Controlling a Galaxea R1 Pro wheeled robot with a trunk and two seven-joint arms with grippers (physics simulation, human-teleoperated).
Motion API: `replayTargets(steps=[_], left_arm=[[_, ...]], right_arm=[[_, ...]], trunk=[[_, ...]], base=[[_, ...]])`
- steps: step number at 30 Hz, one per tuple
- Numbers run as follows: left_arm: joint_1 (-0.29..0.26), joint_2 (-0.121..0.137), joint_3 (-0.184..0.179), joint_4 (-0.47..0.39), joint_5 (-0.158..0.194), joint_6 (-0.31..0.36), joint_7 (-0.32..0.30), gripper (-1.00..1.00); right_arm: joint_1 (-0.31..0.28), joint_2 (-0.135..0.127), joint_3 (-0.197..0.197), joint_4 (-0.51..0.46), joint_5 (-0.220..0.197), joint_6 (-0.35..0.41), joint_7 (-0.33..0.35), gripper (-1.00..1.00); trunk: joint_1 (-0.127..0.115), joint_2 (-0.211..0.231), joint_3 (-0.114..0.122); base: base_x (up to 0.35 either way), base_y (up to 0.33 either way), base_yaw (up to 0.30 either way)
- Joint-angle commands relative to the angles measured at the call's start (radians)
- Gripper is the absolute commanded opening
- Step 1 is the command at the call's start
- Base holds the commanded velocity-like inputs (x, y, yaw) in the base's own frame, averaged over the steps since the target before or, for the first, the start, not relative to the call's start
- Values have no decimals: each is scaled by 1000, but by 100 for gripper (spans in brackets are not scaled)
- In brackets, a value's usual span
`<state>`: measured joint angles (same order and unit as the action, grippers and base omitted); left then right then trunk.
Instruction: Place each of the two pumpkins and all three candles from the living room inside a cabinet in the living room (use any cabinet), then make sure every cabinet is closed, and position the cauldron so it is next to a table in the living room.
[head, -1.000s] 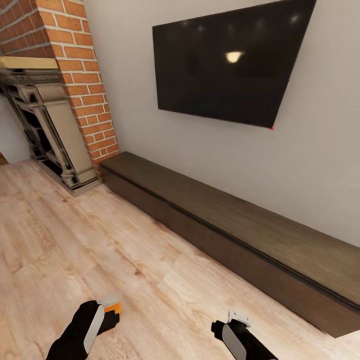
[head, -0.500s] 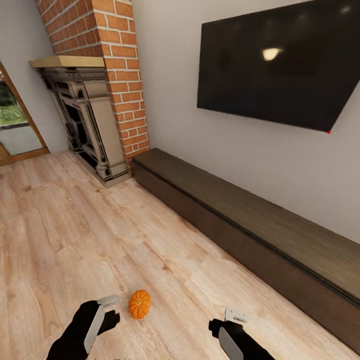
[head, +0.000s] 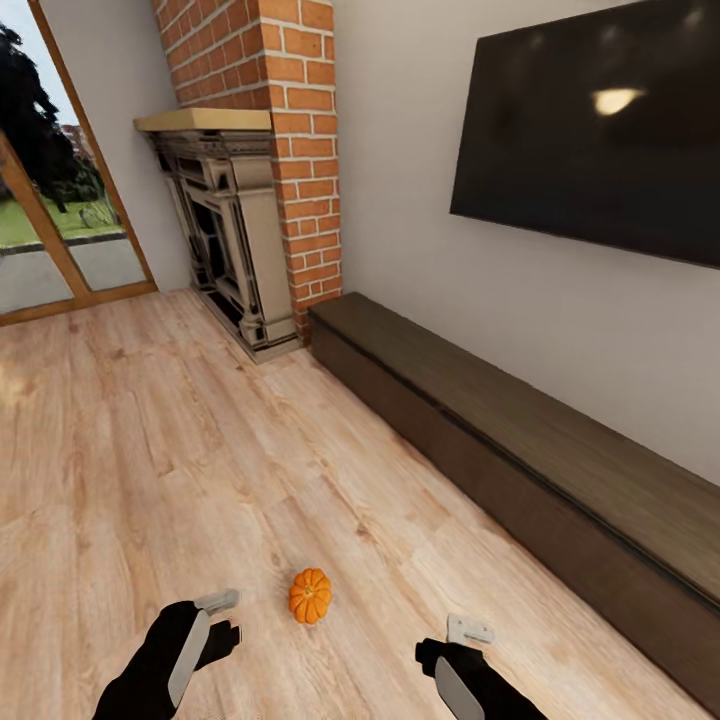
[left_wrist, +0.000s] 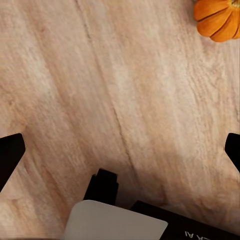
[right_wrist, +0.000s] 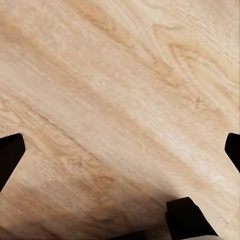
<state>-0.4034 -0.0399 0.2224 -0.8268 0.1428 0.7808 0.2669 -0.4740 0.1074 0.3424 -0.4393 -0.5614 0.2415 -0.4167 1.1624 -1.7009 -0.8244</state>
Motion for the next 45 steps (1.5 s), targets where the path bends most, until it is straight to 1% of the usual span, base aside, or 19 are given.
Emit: replayTargets(steps=[1, 6, 22, 28, 45], left_arm=[[0, 0, 0, 0, 0, 0, 0, 100], [0, 0, -1, 0, 0, 0, 0, 100], [0, -3, -3, 0, 0, -1, 0, 100], [0, -4, -3, 1, 0, -52, -1, 100], [0, -5, -3, 1, 0, -61, -1, 100]], right_arm=[[0, 0, 3, 0, 0, 0, 0, 100], [0, 0, 13, 0, 0, -2, 0, 100], [0, 0, 14, 0, 0, -2, 0, 100], [0, 0, 14, 0, 1, -2, 0, 100], [0, 0, 14, 0, 2, -2, 0, 100]], trunk=[[0, 0, -1], [0, 0, -3], [0, 0, -12], [0, 0, -16], [0, 0, -25]], base=[[0, 0, 277], [0, 0, 277], [0, 0, 277], [0, 0, 277], [0, 0, 277]])
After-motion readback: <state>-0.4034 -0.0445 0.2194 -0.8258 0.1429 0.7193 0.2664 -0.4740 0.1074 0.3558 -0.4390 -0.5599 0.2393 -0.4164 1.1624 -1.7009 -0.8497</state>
